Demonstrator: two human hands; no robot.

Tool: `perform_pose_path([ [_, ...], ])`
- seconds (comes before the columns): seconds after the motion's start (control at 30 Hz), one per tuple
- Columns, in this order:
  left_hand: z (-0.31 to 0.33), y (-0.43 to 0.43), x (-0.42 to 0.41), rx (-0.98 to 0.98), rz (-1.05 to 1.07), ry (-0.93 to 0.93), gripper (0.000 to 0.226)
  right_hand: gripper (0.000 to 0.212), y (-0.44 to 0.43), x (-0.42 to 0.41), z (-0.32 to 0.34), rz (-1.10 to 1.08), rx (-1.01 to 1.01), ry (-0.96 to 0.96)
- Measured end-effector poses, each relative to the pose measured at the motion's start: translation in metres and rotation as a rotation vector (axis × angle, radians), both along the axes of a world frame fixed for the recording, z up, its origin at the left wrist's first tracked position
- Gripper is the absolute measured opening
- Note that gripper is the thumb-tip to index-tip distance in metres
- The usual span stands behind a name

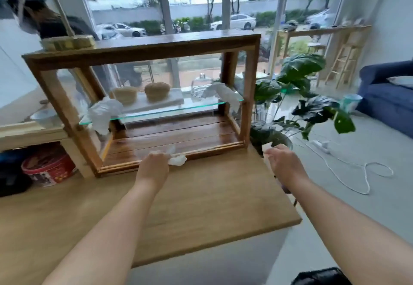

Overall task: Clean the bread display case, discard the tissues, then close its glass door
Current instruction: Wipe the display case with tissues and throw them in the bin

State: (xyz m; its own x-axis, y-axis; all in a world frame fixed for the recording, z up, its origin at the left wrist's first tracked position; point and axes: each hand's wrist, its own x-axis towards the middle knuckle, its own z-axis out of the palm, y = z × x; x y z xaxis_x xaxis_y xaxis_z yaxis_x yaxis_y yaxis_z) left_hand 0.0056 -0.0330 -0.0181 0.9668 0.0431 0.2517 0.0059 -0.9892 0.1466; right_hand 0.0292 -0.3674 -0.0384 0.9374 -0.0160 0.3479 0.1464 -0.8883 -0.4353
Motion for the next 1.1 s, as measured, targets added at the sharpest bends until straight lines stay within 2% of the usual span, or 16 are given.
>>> perform_pose_path([
  [0.17, -0.007, -0.151, -0.01, -0.023, -0.295, 0.064, 0.038, 0.019, -0.11, -0.081, -0.012, -0.198, 0.007, 0.077],
  [0.27, -0.017, -0.246, -0.014, -0.003, -0.553, 0.053, 0.031, 0.015, -0.174, -0.129, -0.024, -0.355, 0.031, 0.09],
  [0.37, -0.016, -0.323, -0.022, 0.044, -0.708, 0.088, 0.023, 0.014, -0.214, -0.162, -0.034, -0.445, 0.064, 0.129],
  [0.57, -0.082, -0.456, -0.052, 0.155, -1.097, 0.247, 0.026, 0.019, -0.266, -0.255, -0.086, -0.701, 0.155, 0.3],
  [0.73, -0.148, -0.51, -0.093, 0.276, -1.271, 0.389, 0.025, 0.021, -0.262, -0.316, -0.143, -0.867, 0.284, 0.484],
  [0.9, -0.259, -0.51, -0.115, 0.468, -1.401, 0.668, 0.041, 0.025, -0.238, -0.342, -0.226, -0.922, 0.424, 0.707],
  [1.0, -0.3, -0.512, -0.12, 0.535, -1.348, 0.758, 0.026, 0.027, -0.235, -0.347, -0.258, -0.952, 0.469, 0.782],
  [1.1, -0.331, -0.521, -0.124, 0.542, -1.358, 0.771, 0.023, 0.027, -0.24, -0.349, -0.29, -0.973, 0.496, 0.827],
])
